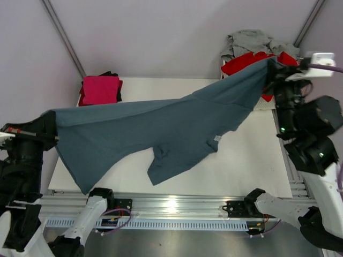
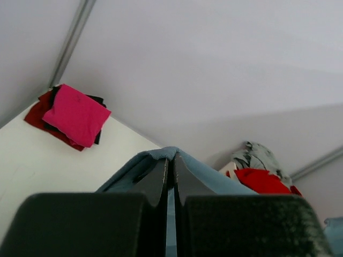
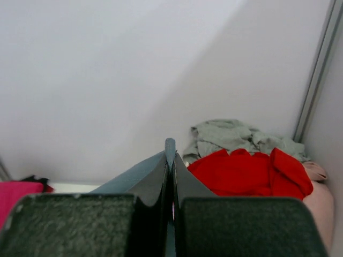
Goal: Fold and stack the t-shirts
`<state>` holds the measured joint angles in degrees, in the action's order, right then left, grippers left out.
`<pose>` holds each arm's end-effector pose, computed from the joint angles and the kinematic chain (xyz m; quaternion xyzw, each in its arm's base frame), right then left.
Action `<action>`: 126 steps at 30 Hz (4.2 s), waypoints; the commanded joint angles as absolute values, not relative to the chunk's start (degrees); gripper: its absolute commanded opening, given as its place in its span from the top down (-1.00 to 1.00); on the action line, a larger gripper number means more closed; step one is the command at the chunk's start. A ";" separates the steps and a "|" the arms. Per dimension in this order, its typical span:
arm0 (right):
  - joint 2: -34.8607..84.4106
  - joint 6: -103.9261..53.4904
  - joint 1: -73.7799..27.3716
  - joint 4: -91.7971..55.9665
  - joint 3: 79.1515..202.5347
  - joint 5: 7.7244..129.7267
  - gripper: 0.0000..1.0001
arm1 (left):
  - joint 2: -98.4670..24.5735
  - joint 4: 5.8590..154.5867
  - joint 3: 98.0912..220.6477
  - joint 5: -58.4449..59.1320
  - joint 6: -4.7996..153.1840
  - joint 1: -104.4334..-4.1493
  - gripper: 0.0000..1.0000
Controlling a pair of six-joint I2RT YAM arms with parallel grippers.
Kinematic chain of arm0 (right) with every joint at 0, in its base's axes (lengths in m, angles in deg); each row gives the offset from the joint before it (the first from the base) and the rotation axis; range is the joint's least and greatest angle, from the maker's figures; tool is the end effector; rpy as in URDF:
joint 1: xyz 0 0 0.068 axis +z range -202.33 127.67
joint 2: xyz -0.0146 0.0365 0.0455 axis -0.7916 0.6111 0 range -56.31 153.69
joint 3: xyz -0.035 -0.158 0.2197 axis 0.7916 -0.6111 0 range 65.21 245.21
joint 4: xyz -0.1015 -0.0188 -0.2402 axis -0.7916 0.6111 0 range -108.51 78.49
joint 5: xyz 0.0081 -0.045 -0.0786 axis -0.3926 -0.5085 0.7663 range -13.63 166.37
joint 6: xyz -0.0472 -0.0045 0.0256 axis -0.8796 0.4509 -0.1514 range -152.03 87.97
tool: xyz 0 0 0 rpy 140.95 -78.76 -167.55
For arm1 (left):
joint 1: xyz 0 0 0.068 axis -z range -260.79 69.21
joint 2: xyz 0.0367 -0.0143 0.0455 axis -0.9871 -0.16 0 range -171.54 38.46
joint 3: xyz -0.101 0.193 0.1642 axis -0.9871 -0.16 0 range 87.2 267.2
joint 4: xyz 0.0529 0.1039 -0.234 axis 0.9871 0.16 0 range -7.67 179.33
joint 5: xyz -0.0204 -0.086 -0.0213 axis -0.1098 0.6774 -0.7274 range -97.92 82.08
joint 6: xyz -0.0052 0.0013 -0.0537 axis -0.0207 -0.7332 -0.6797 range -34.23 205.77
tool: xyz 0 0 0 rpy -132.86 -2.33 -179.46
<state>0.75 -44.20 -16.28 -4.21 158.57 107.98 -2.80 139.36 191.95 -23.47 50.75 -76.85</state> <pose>0.1201 0.0643 0.5677 -0.0137 0.5834 0.0161 0.8119 -0.0144 0.0106 0.5458 -0.2740 0.6089 -0.1615 0.7267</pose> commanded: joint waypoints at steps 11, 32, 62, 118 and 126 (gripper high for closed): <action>-14.65 -39.85 -16.82 -8.22 156.54 105.10 1.00 | 15.95 125.32 180.29 -40.78 64.41 -64.80 0.99; 22.34 -41.44 -18.58 -23.69 138.51 117.15 1.00 | -19.70 113.53 154.96 -37.63 56.33 -69.98 0.99; 60.05 -33.53 -28.60 -16.04 168.04 109.68 1.00 | -61.37 118.53 181.66 -33.93 59.49 -75.25 0.99; 34.15 -17.01 -16.47 -0.67 133.60 111.96 1.00 | -37.58 112.04 151.81 -24.26 47.63 -77.89 0.99; 25.71 -10.34 -15.86 2.32 123.58 116.35 1.00 | -29.58 112.73 144.43 -22.42 44.29 -84.91 0.99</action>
<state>30.28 -15.28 -16.47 0.65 125.98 112.22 -33.00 113.79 147.08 -23.27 47.23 -81.37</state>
